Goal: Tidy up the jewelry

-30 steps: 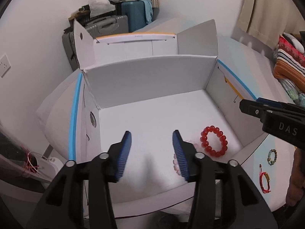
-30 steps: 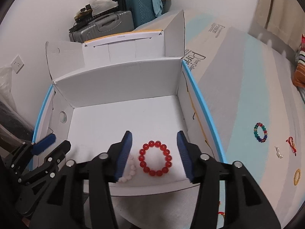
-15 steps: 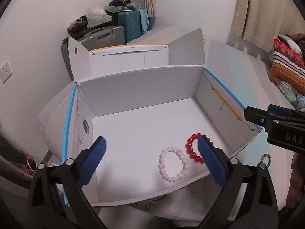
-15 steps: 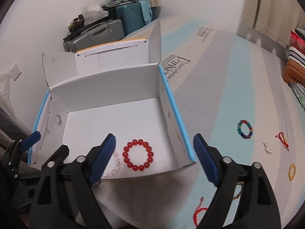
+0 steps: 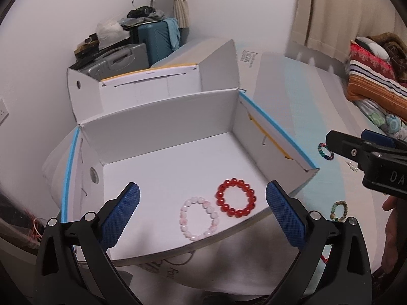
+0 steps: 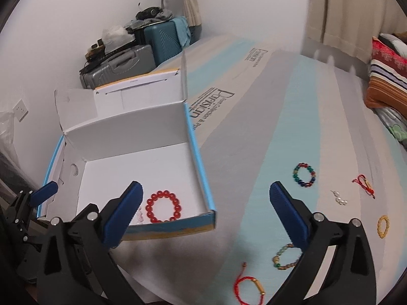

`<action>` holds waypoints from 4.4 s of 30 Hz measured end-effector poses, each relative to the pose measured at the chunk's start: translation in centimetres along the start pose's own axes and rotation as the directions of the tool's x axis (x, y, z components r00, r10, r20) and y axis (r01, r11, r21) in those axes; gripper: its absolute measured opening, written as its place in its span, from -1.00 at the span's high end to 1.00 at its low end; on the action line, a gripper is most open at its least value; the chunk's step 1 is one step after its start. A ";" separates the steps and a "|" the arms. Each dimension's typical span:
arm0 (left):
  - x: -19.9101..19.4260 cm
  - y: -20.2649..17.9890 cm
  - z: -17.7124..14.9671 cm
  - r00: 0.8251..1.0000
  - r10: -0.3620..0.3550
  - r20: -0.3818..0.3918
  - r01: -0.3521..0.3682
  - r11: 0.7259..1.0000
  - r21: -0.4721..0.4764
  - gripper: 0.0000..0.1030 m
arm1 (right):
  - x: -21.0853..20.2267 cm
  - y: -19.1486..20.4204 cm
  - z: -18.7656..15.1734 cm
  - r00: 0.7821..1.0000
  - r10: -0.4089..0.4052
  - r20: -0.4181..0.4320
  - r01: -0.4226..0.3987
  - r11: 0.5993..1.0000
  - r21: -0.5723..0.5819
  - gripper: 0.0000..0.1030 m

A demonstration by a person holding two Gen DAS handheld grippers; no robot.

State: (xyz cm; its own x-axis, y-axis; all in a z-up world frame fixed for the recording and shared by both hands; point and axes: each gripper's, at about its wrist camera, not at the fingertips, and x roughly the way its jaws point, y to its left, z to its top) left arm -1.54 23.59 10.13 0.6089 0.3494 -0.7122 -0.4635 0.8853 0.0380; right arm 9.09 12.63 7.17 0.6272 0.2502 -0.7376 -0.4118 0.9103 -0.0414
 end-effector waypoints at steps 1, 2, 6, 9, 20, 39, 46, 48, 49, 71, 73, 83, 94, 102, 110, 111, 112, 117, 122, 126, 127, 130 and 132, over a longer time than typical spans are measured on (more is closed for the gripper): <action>0.0 -0.3 0.0 1.000 -0.005 0.001 0.005 1.000 0.002 -0.89 | -0.2 -0.4 -0.1 1.000 -0.006 0.004 0.006 1.000 0.002 -0.86; 0.0 -0.8 0.0 1.000 -0.011 0.001 0.011 1.000 0.007 -0.89 | -0.6 -1.0 -0.2 1.000 -0.017 0.013 0.017 1.000 0.006 -0.86; -0.2 -2.8 -0.1 0.999 -0.032 0.004 0.032 0.999 0.024 -0.89 | -1.4 -3.3 -0.6 0.999 -0.049 0.021 0.048 0.998 0.031 -0.86; -0.3 -4.5 -0.3 0.998 -0.058 0.009 0.058 0.997 0.046 -0.89 | -2.2 -5.2 -0.9 0.997 -0.079 0.027 0.078 0.996 0.044 -0.86; 0.0 -12.0 -1.4 0.991 -0.135 0.000 0.134 0.982 0.133 -0.89 | -4.7 -13.0 -2.6 0.985 -0.166 0.038 0.160 0.980 0.121 -0.86; 1.5 -21.6 -4.7 0.966 -0.257 -0.042 0.259 0.930 0.260 -0.89 | -6.8 -25.9 -7.6 0.953 -0.300 -0.027 0.297 0.919 0.260 -0.86; 3.2 -24.0 -5.9 0.956 -0.282 -0.079 0.293 0.919 0.266 -0.89 | -6.2 -29.8 -9.3 0.941 -0.334 -0.062 0.337 0.895 0.292 -0.86; 3.7 -24.7 -6.3 0.955 -0.284 -0.088 0.298 0.914 0.277 -0.89 | -5.8 -31.0 -9.9 0.938 -0.336 -0.080 0.344 0.889 0.303 -0.86; 4.1 -25.1 -6.5 0.954 -0.284 -0.095 0.300 0.911 0.282 -0.89 | -5.6 -31.6 -10.1 0.936 -0.340 -0.087 0.350 0.885 0.306 -0.86; 11.2 -28.1 -9.6 0.935 -0.270 -0.232 0.329 0.903 0.276 -0.89 | 2.3 -40.2 -14.1 0.910 -0.335 -0.245 0.404 0.850 0.338 -0.86; 11.6 -28.2 -9.7 0.931 -0.265 -0.249 0.330 0.906 0.267 -0.89 | 3.1 -40.8 -14.1 0.911 -0.317 -0.265 0.397 0.850 0.346 -0.86; 12.4 -28.3 -10.0 0.928 -0.246 -0.279 0.322 0.908 0.268 -0.72 | 6.0 -42.9 -14.0 0.898 -0.253 -0.360 0.389 0.838 0.383 -0.85; 12.6 -28.4 -10.0 0.924 -0.247 -0.294 0.330 0.901 0.281 -0.10 | 6.5 -44.4 -15.4 0.882 -0.227 -0.412 0.408 0.805 0.430 -0.09; 12.4 -28.6 -10.1 0.919 -0.248 -0.308 0.341 0.892 0.298 0.63 | 5.8 -44.2 -15.8 0.879 -0.234 -0.416 0.409 0.819 0.404 0.65; 11.9 -28.4 -9.8 0.915 -0.252 -0.315 0.344 0.895 0.283 0.81 | 5.5 -45.5 -15.8 0.889 -0.236 -0.393 0.395 0.829 0.396 0.83; 11.9 -28.4 -9.7 0.915 -0.251 -0.315 0.344 0.895 0.284 0.81 | 5.5 -45.5 -15.7 0.889 -0.236 -0.391 0.393 0.832 0.392 0.83; 11.8 -28.4 -9.7 0.916 -0.250 -0.315 0.342 0.895 0.286 0.81 | 5.4 -45.4 -15.7 0.890 -0.237 -0.389 0.393 0.831 0.394 0.83; 11.4 -28.2 -9.4 0.913 -0.262 -0.313 0.352 0.894 0.278 0.81 | 5.0 -45.4 -15.6 0.894 -0.239 -0.379 0.389 0.833 0.393 0.83; 11.0 -28.1 -9.2 0.915 -0.259 -0.309 0.349 0.893 0.286 0.81 | 4.4 -45.0 -15.6 0.897 -0.246 -0.367 0.390 0.832 0.394 0.83; 10.8 -27.8 -9.1 0.912 -0.265 -0.314 0.354 0.893 0.276 0.81 | 3.6 -44.5 -15.4 0.904 -0.248 -0.348 0.381 0.836 0.394 0.83; 10.7 -27.8 -9.1 0.912 -0.265 -0.312 0.355 0.893 0.276 0.81 | 3.5 -44.4 -15.3 0.906 -0.248 -0.344 0.379 0.837 0.395 0.83; 10.3 -27.8 -8.9 0.913 -0.268 -0.307 0.355 0.892 0.279 0.81 | 3.0 -44.2 -15.1 0.909 -0.249 -0.334 0.375 0.838 0.396 0.83; 10.0 -27.7 -8.8 0.914 -0.269 -0.305 0.355 0.892 0.278 0.81 | 2.6 -43.9 -15.0 0.911 -0.253 -0.327 0.374 0.839 0.395 0.83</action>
State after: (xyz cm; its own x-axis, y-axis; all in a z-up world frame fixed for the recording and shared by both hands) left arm 11.75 -0.15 -4.26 0.4848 -0.0122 -0.8746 -0.0181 0.9995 -0.0240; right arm 18.85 -31.67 -3.05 0.4592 -0.1099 -0.8815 0.1501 0.9876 -0.0449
